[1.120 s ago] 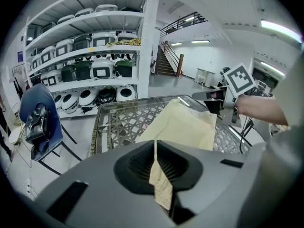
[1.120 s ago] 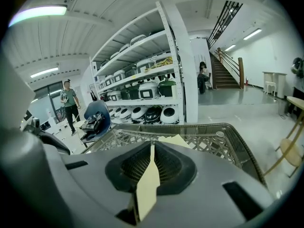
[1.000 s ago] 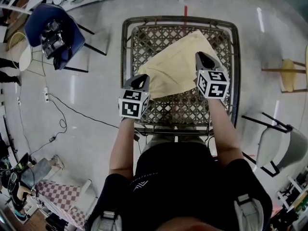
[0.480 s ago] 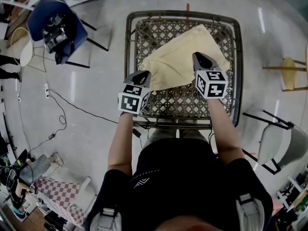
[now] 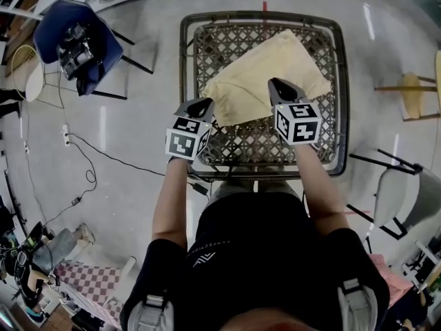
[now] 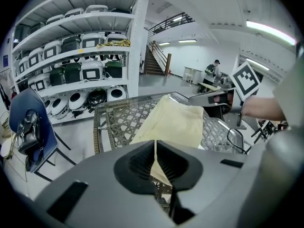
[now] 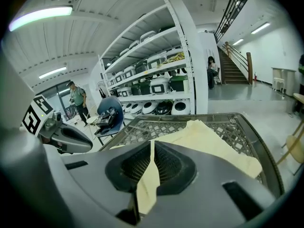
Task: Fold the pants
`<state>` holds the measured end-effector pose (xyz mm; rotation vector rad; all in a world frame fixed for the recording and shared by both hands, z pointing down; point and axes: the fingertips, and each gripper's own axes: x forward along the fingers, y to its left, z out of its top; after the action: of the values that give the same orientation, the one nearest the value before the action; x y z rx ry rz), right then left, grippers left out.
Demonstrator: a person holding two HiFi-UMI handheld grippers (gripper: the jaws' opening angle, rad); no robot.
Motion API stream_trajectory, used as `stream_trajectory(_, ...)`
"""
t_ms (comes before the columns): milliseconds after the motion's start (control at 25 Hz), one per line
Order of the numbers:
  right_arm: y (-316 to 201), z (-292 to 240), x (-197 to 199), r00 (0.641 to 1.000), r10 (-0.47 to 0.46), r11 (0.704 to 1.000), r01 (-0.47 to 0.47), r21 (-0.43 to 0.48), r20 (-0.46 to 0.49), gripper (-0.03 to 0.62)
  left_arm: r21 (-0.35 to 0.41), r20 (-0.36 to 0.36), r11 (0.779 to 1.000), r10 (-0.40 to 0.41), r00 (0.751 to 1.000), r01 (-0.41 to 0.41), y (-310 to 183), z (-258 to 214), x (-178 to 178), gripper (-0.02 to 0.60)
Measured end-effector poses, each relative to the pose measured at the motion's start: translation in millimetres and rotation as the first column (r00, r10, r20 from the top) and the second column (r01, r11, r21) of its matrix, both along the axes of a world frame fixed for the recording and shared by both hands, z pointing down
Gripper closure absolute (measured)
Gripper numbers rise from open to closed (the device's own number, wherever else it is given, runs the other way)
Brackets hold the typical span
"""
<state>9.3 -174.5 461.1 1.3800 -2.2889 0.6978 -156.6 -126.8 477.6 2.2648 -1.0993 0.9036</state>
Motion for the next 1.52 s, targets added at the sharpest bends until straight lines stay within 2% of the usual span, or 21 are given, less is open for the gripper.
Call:
stream_trajectory(160, 11.2, 0.3, -5.9, 1.0, 0.004, 1.0, -0.004, 0.0, 0.01, 0.546, 0.003, 0.009, 0.999, 0.038, 0.999, -0.038, 1.9, 3.2, 1.5, 0.56)
stream_trajectory(440, 38.7, -0.9, -15.6, 0.999, -0.053, 0.999, 0.053, -0.01, 0.012, 0.546, 0.013, 0.037, 0.997, 0.082, 0.996, -0.082, 20.4, -9.3, 8.0, 0.559)
stream_trajectory(640, 64.9, 0.7, -18.0, 0.997, -0.059, 0.998, 0.06, -0.018, 0.052, 0.546, 0.008, 0.076, 0.992, 0.124, 0.989, -0.125, 40.6, -9.6, 10.0, 0.559)
stream_trajectory(880, 88.8, 4.0, -15.0, 0.997, -0.046, 0.999, 0.047, -0.02, 0.066, 0.546, 0.015, 0.089, 0.982, 0.185, 0.979, -0.187, 55.3, -9.8, 17.6, 0.559)
stream_trajectory(1040, 97.0, -0.6, -12.8, 0.997, -0.029, 0.999, 0.031, -0.021, 0.07, 0.546, 0.033, 0.068, 0.976, 0.212, 0.975, -0.214, 52.9, -18.2, 21.5, 0.558)
stream_trajectory(1320, 98.0, -6.0, -21.1, 0.997, 0.024, 0.999, -0.022, -0.03, 0.077, 0.546, 0.052, 0.06, 0.947, 0.314, 0.948, -0.317, 40.9, -23.6, 22.8, 0.558)
stream_trajectory(1520, 96.2, -4.2, -38.2, 0.99, 0.099, 0.995, -0.096, -0.036, 0.098, 0.546, 0.054, 0.036, 0.907, 0.417, 0.908, -0.419, 31.7, -22.0, 9.6, 0.56)
